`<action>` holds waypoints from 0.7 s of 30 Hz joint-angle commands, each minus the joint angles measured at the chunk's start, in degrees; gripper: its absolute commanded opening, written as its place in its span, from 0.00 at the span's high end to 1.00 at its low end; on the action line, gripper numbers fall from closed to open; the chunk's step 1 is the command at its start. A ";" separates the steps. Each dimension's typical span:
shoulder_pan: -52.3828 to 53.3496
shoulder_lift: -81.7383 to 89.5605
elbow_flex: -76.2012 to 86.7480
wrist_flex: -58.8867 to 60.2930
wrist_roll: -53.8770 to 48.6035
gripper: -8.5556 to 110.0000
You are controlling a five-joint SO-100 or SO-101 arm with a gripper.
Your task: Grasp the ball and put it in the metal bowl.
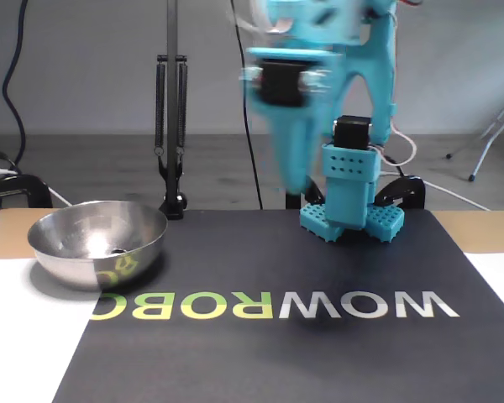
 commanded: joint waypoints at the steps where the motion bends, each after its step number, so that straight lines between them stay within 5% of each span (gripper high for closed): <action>1: -2.99 2.81 0.00 -0.18 2.46 0.93; 21: -21.53 2.81 0.00 -0.26 16.44 0.93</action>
